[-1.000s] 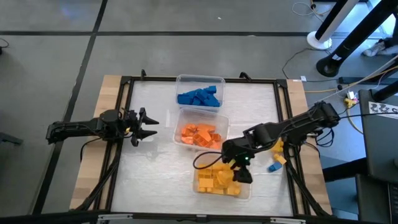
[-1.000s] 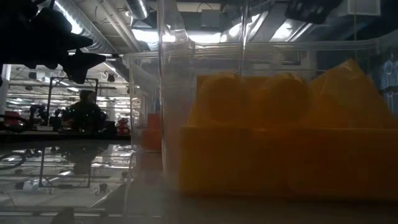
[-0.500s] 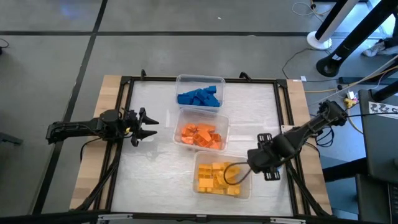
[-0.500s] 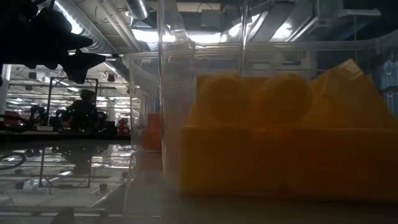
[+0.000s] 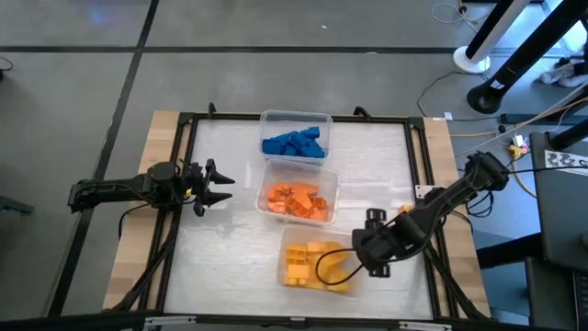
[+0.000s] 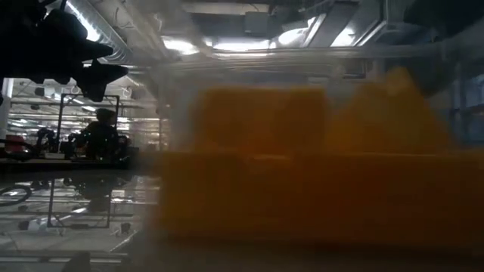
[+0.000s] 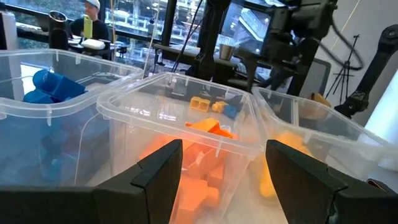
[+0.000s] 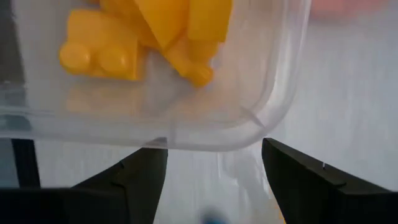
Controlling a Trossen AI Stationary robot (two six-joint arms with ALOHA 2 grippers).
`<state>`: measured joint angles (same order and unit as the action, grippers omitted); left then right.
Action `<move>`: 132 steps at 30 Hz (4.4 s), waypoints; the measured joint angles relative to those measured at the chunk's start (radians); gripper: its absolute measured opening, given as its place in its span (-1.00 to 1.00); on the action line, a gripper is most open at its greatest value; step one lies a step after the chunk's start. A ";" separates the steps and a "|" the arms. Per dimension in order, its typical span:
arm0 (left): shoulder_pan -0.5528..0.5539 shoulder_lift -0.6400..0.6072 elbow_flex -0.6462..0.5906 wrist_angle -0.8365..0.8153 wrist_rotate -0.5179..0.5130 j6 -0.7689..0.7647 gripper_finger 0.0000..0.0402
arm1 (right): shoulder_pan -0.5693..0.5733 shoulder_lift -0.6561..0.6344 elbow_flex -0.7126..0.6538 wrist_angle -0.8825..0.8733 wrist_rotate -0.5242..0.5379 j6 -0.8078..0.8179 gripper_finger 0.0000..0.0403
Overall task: Sort blocks
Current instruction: Put the yellow game piece into the bottom transparent bin
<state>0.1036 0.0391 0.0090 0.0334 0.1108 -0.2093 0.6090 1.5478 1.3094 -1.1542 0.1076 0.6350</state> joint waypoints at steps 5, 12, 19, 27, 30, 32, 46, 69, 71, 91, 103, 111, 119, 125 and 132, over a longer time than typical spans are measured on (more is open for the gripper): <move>0.000 0.001 0.000 0.000 0.000 0.000 0.10 | -0.014 0.040 0.000 0.152 0.089 0.000 0.30; 0.000 0.001 0.000 0.000 0.000 0.000 0.10 | -0.067 0.051 -0.001 0.080 0.012 0.012 0.30; 0.000 0.001 0.000 0.000 0.000 0.000 0.10 | -0.065 0.016 0.000 -0.270 -0.033 0.353 0.30; 0.000 0.001 0.000 0.000 0.000 0.000 0.10 | -0.066 0.016 -0.022 -0.408 -0.003 0.637 0.30; 0.000 0.001 0.000 0.000 0.000 0.000 0.10 | -0.067 0.015 -0.076 -0.409 -0.021 0.731 0.30; 0.000 0.001 0.000 0.000 0.000 0.000 0.10 | -0.066 0.016 -0.126 -0.402 -0.041 0.827 0.30; 0.000 0.001 0.000 -0.001 0.000 0.000 0.10 | -0.066 0.005 -0.376 -0.206 -0.092 1.124 0.30; 0.000 0.001 0.000 -0.002 0.000 0.000 0.10 | -0.085 0.005 -0.520 -0.124 -0.093 1.126 0.30; 0.000 0.001 0.000 -0.002 0.000 0.000 0.10 | -0.099 0.005 -0.520 -0.117 -0.068 1.126 0.30; 0.000 0.001 0.000 -0.001 0.000 0.000 0.10 | -0.138 0.035 -0.557 -0.151 -0.118 1.122 0.30; 0.000 0.001 0.000 0.000 0.000 0.000 0.10 | -0.138 0.040 -0.620 -0.158 -0.147 1.115 0.06; 0.000 0.001 0.000 0.000 0.000 0.000 0.10 | -0.138 0.040 -0.617 -0.159 -0.120 1.116 -0.48; 0.000 0.001 0.000 0.000 0.000 0.000 0.10 | -0.138 0.040 -0.550 -0.160 -0.010 1.075 -0.94; 0.000 0.001 0.000 0.000 0.000 0.000 0.10 | -0.138 0.040 -0.437 -0.231 0.069 1.029 -0.88; 0.000 0.001 0.000 0.000 0.000 0.000 0.10 | -0.138 0.026 -0.257 -0.401 0.129 0.877 -0.93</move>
<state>0.1036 0.0402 0.0093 0.0334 0.1108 -0.2092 0.4709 1.5736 1.0523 -1.5552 0.2364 1.5121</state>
